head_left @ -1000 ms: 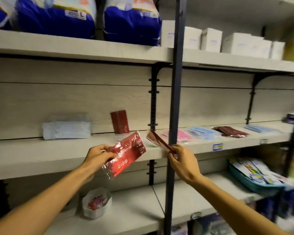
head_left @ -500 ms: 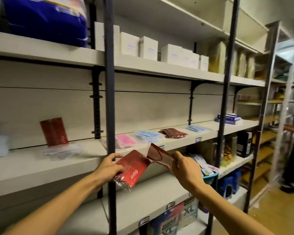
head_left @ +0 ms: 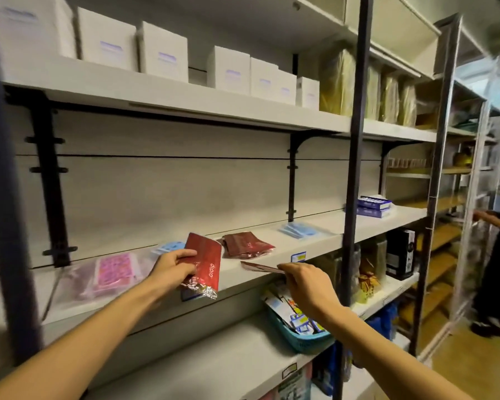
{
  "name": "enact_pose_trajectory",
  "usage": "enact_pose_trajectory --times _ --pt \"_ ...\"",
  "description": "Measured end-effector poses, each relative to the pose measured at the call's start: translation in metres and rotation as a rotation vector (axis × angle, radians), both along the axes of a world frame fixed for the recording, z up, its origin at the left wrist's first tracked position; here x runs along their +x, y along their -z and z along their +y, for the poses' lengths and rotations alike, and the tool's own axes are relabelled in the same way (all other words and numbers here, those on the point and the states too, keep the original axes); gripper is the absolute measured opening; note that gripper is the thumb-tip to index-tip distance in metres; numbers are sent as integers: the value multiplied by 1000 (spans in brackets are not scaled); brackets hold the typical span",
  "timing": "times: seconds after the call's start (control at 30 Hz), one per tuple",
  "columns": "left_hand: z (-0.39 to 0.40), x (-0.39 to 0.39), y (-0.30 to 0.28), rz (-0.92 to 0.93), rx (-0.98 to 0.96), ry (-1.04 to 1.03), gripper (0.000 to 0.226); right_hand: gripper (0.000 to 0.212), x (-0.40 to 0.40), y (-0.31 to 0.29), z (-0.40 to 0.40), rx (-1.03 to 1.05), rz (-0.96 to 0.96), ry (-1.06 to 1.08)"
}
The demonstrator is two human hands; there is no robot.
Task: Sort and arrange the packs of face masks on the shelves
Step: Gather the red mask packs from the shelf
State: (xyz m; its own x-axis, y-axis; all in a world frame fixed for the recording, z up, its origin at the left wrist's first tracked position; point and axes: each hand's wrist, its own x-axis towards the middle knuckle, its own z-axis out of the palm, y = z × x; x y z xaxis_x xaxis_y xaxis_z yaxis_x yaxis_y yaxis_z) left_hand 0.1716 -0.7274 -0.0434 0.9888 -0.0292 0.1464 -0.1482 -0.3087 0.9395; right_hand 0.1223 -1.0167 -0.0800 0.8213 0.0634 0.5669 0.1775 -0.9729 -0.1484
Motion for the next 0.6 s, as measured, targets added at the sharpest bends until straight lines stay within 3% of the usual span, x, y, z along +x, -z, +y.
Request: enact_pose_trajectory --times 0.47,0.6 --pt "-78 137 -1 -17 190 -84 35 35 140 -14 -73 71 -84 -81" --pt "-88 175 8 -12 293 -80 47 26 190 -16 -68 81 -40 -60"
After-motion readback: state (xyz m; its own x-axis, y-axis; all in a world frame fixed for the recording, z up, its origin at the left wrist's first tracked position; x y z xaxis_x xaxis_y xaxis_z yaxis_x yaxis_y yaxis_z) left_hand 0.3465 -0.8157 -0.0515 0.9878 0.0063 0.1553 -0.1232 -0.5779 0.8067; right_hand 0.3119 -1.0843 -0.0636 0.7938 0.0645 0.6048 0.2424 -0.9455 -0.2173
